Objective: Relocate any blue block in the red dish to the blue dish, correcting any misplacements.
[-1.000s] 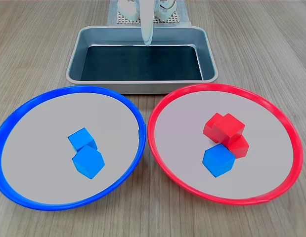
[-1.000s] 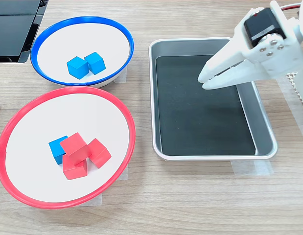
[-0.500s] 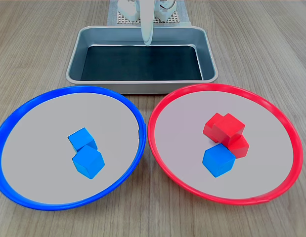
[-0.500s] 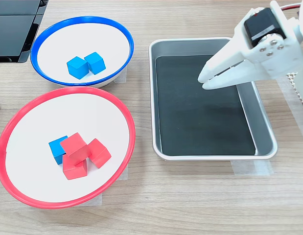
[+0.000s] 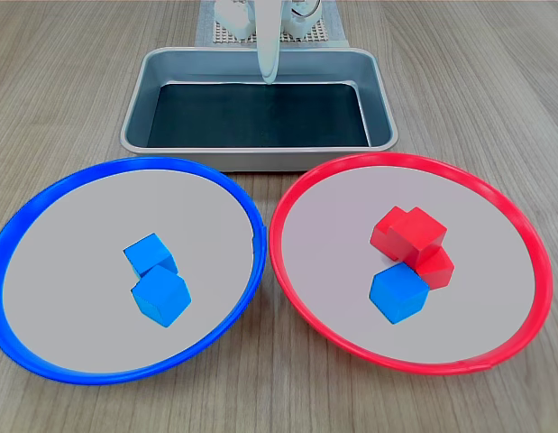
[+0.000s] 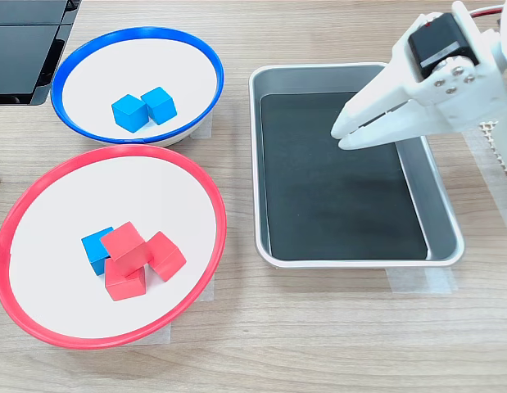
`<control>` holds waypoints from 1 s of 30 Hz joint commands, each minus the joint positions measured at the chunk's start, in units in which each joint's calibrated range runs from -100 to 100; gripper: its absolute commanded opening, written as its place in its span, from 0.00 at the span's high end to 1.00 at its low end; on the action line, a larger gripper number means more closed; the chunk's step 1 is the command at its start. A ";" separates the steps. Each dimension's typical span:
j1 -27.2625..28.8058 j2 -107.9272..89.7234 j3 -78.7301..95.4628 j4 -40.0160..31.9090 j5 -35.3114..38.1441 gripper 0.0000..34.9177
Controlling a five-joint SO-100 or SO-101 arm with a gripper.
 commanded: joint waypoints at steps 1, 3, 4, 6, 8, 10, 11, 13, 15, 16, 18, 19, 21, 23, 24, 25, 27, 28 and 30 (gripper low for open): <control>-0.20 0.34 -0.19 -0.64 -0.10 1.00; -0.20 0.34 -0.19 -0.64 -0.10 1.00; -0.20 0.34 -0.19 -0.64 -0.10 1.00; -0.20 0.34 -0.19 -0.64 -0.10 1.00; -0.20 0.34 -0.19 -0.64 -0.10 1.00; -0.20 0.34 -0.19 -0.64 -0.10 1.00; -0.20 0.34 -0.19 -0.64 -0.10 1.00; -0.20 0.34 -0.19 -0.64 -0.10 1.00; -0.20 0.34 -0.19 -0.64 -0.10 1.00; -0.20 0.34 -0.19 -0.64 -0.10 1.00; -0.20 0.34 -0.19 -0.64 -0.10 1.00; -0.20 0.34 -0.19 -0.64 -0.10 1.00; -0.20 0.34 -0.19 -0.64 -0.10 1.00; -0.20 0.34 -0.19 -0.64 -0.10 1.00; -0.01 0.34 0.09 -1.30 -0.10 1.00; -0.29 0.34 0.72 -3.36 1.03 1.00; 0.46 0.77 1.45 -7.57 3.13 1.00; 1.22 2.05 1.00 -10.38 4.05 1.00; 1.69 6.40 -2.37 -15.25 6.20 1.00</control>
